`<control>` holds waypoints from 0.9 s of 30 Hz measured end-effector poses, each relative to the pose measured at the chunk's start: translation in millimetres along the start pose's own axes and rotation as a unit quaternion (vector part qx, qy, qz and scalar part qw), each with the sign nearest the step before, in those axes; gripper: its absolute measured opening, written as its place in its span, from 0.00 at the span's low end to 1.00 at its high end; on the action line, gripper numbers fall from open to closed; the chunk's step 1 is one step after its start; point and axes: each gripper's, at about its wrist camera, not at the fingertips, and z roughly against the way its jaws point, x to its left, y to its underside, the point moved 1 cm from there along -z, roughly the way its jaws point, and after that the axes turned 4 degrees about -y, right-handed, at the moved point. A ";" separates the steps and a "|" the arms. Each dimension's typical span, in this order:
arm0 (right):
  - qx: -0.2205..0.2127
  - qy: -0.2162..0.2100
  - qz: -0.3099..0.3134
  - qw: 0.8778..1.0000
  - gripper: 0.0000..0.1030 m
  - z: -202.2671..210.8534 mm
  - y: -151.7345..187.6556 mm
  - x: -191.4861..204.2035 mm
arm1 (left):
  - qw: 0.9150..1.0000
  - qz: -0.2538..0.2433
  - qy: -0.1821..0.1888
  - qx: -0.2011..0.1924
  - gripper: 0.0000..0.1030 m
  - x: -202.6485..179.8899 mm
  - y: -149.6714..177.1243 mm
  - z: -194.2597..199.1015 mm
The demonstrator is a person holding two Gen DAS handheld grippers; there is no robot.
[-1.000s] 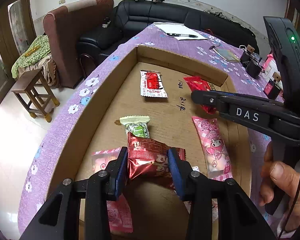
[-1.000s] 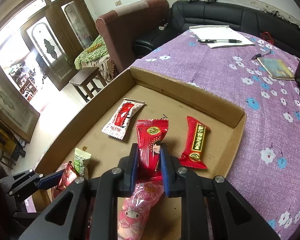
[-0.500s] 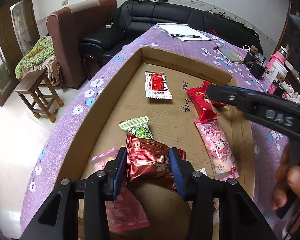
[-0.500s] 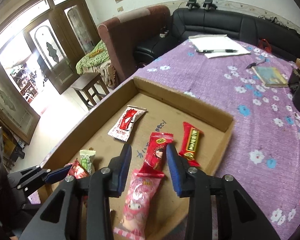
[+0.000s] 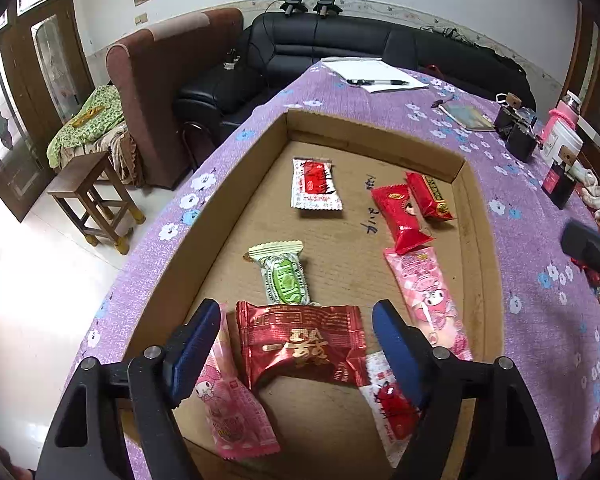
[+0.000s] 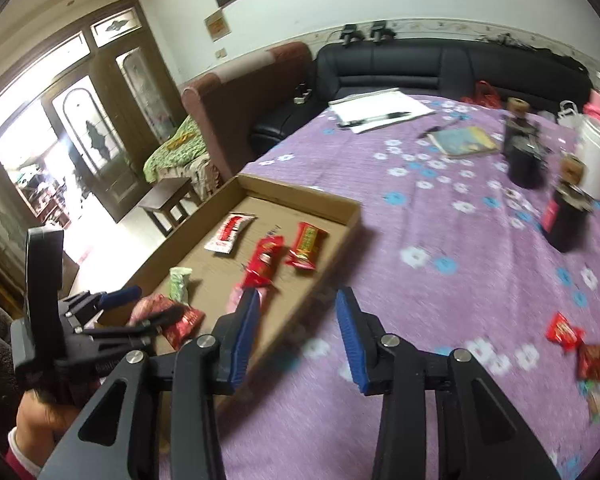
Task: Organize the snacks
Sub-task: 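Open the left gripper to drop the red foil bag in the tray, then withdraw both grippers from the tray toward the snack pile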
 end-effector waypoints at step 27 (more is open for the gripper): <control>-0.030 0.176 -0.128 0.976 0.43 137.5 114.2 -176.0 | 0.993 -0.062 0.083 -0.051 0.88 -107.1 -3.0 60.6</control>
